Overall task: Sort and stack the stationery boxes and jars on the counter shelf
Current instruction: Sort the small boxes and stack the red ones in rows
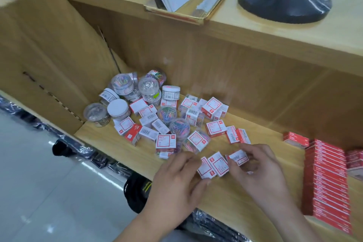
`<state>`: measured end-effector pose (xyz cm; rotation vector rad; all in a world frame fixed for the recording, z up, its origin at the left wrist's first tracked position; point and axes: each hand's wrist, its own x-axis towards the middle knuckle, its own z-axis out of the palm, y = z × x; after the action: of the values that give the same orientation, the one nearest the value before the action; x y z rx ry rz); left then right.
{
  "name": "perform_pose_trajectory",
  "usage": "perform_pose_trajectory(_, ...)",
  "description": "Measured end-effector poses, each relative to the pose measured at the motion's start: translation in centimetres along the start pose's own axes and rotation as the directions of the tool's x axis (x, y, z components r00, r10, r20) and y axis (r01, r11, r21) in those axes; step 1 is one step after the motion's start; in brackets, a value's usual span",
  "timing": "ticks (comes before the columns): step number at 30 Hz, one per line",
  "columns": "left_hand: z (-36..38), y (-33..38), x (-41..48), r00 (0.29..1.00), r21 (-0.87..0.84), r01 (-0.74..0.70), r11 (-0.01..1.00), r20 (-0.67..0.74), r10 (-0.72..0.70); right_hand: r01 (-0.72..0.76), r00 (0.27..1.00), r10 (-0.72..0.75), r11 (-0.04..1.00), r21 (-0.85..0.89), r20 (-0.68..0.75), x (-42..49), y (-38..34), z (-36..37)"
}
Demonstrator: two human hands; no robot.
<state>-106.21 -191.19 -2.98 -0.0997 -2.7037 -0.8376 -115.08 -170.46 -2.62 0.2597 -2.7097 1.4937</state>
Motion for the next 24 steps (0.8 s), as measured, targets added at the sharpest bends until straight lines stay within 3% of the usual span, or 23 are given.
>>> perform_pose_trajectory(3,-0.4,-1.0,-0.9,0.996,-0.004,0.049,0.999,-0.072,-0.049,0.013,1.000,-0.013,1.000,-0.006,-0.004,0.3,-0.5,-0.2)
perform_pose_trajectory(6,-0.4,-0.1,-0.4,0.988,-0.194,0.122,0.973,-0.069,-0.138,-0.003,0.999,-0.001,0.996,0.088,0.037,0.2,-1.4,-0.3)
perform_pose_trajectory(9,-0.1,2.6,2.2,0.942,-0.558,0.313,0.768,0.079,-0.327,0.091,0.987,-0.107,0.987,0.130,0.117,-0.1,-2.5,-0.6)
perform_pose_trajectory(11,0.4,3.8,3.9,0.911,-0.640,0.401,0.655,0.207,-0.356,0.158,0.966,-0.186,0.974,0.161,0.182,-0.3,-3.1,-1.2)
perform_pose_trajectory(15,0.6,5.1,5.7,0.905,-0.719,0.424,0.551,0.309,-0.293,0.227,0.943,-0.267,0.953,0.202,0.201,-0.5,-3.9,-2.7)
perform_pose_trajectory(18,0.5,5.7,6.4,0.909,-0.788,0.410,0.459,0.309,-0.280,0.047,0.991,-0.087,0.939,0.342,0.102,-1.0,-4.1,-3.8)
perform_pose_trajectory(21,0.7,6.3,6.9,0.913,-0.828,0.397,0.396,0.312,-0.264,-0.172,0.985,0.151,0.883,0.436,0.084,-0.9,-4.0,-5.2)
perform_pose_trajectory(23,1.0,7.2,7.2,0.922,-0.824,0.376,0.424,0.288,-0.258,-0.206,0.978,0.204,0.894,0.398,0.047,-1.1,-3.8,-6.0)
perform_pose_trajectory(24,1.2,7.6,7.3,0.937,-0.803,0.342,0.489,0.248,-0.248,-0.199,0.977,0.215,0.908,0.369,-0.002,-1.2,-3.9,-6.3)
